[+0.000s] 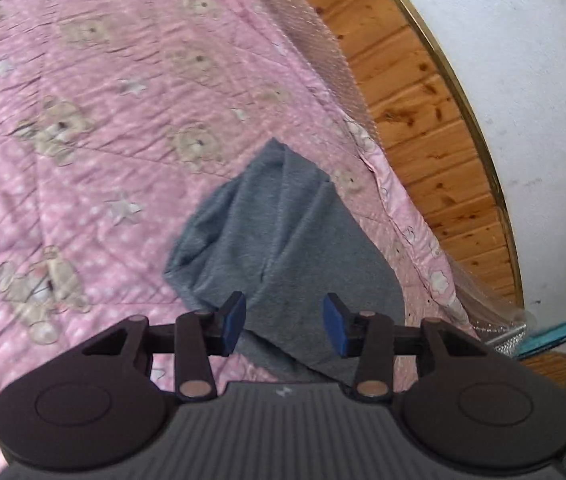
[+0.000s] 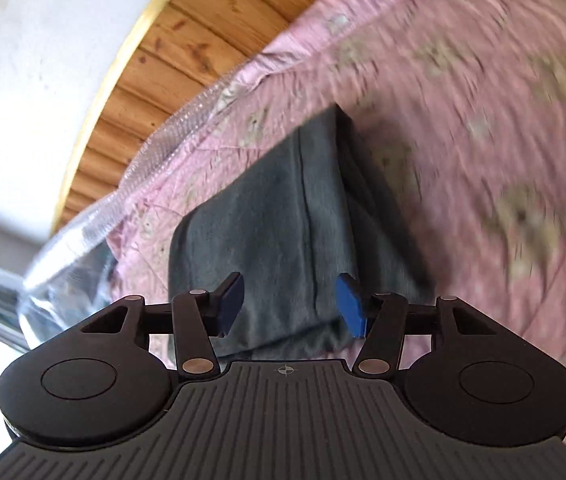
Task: Fold clothes
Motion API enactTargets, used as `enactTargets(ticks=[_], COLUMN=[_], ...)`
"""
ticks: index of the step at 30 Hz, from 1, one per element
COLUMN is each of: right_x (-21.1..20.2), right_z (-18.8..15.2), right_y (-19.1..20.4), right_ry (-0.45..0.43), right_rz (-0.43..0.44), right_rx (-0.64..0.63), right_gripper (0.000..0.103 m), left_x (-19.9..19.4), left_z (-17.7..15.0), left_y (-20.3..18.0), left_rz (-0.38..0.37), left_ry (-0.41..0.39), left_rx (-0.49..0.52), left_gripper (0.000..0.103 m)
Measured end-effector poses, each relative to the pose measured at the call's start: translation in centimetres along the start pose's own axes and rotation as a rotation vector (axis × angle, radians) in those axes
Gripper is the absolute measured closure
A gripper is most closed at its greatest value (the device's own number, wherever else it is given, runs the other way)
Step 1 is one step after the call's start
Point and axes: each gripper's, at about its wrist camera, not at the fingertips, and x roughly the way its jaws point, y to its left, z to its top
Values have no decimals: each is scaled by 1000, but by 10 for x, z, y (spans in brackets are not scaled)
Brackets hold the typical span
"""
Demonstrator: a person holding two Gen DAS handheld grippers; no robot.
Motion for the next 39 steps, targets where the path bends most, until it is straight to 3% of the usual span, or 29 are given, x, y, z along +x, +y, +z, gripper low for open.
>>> enactTargets(ticks=[2,4,6,7,12,13,16,19,20,22,24,27,29,32,36,39], right_x=[11,29,47,51,37,31,4,-2,5,29,56,90,108,125,115,82], right_z=[-5,-8,-10,-10,-14,-13,7,44,56,76,94,107,107,97,92,85], right_y=[-4,0,8,5,7,9,18,36,43,57,63,62,55,33,4,26], right_ry=[6,28,54,63,119,126,31,-65,-85,-104,-101,-81,-40,18,-1,-106], right_rz=[-2,-63,-195,-224,-281,-287,-277,-263,-268,-322,-401,-441,-469,-560,-623,-574], right_rx=[21,-54,-202,-243,-316,-328,-335,-319,-334,-390,-411,-422,-450,-480,-477,-458], right_gripper=[47,49,82,90,93,92,70,60,48,36,35,40,55,61,61,66], left_x=[20,43,57,61,28,17,1,27,41,75,106,131,142,149,145,136], left_z=[0,1,1,0,6,10,37,80,93,112,124,124,120,122,123,121], left_y=[-6,-5,-1,1,-9,-15,-36,-48,-47,-45,-45,-44,-39,-26,-24,-33], left_rz=[-16,45,117,159,156,148,156,186,186,211,237,259,283,289,294,317], left_ry=[43,83,103,112,108,104,55,46,59,93,123,158,182,197,196,183], left_rx=[28,66,130,159,206,230,318,336,329,335,349,367,369,322,342,399], left_gripper=[57,59,64,60,61,60,53,53,53,56,56,57,55,47,47,50])
